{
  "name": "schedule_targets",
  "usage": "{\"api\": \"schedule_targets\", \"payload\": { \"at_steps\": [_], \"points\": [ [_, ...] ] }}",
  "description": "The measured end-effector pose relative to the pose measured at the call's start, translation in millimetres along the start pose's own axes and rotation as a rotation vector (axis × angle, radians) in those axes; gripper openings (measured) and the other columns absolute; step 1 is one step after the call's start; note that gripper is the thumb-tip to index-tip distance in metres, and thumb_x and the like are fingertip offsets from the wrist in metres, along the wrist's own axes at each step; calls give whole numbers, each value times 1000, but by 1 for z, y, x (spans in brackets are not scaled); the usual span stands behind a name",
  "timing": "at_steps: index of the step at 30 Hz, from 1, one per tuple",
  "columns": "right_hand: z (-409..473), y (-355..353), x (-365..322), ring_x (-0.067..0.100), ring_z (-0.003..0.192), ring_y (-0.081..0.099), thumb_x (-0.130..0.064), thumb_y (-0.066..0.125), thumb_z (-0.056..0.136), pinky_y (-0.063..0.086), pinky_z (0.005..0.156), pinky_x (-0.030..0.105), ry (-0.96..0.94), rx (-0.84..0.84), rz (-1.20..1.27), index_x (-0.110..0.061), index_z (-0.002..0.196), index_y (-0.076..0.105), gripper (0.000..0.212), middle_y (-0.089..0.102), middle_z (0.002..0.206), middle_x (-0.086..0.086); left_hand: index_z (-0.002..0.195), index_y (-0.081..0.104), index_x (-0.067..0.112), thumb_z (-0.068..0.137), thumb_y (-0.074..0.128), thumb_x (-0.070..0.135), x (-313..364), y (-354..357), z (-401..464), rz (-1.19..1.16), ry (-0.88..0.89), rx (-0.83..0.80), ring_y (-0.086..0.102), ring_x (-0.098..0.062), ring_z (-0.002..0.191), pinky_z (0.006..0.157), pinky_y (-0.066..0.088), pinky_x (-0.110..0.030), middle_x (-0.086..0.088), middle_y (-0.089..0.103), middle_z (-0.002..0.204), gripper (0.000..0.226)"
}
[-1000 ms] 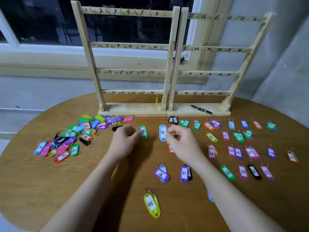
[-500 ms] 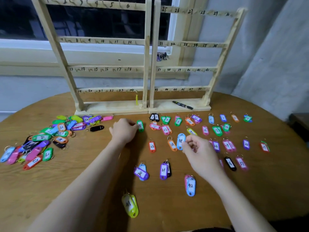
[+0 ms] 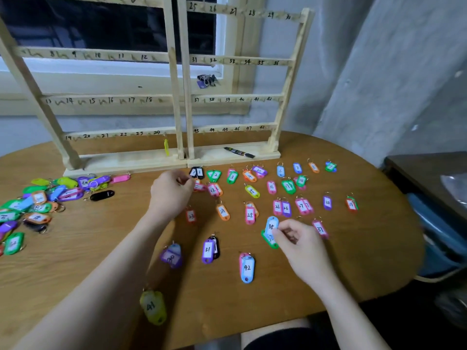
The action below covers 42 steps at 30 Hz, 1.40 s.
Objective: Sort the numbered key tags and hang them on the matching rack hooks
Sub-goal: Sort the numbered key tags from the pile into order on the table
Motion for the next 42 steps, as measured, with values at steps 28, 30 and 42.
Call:
{"api": "schedule_targets", "payload": {
  "at_steps": [28,30,42],
  "points": [
    [5,-47,46,3,86,60,-17,69,94,46,68,11,22,138,-97,-21,92,72,6,64,90,-13,92,67,21,98,62,16,50,63,-54,-17,95,-181,58,-2,77,58,38,-11,15,60,84,9],
    [10,-40,46,10,87,59,-20,68,95,49,72,21,16,69,-170,-21,92,73,5,62,88,-11,91,68,22,97,63,15,46,59,-52,-26,87,-168,61,-10,84,65,44,-18,13,62,85,11],
    [22,-26,16,15,77,63,-23,69,94,56,58,31,4,157,-290,-28,84,67,12,62,72,-10,83,67,26,89,67,11,18,27,-57,-20,118,-96,62,-15,84,74,46,-27,8,67,84,17]
  ]
}}
Point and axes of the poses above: each hand's wrist, its own z-axis towards the middle knuckle, its own y-axis out of the palm, x = y × z, the point moved 7 cm from there along z, towards the middle knuckle
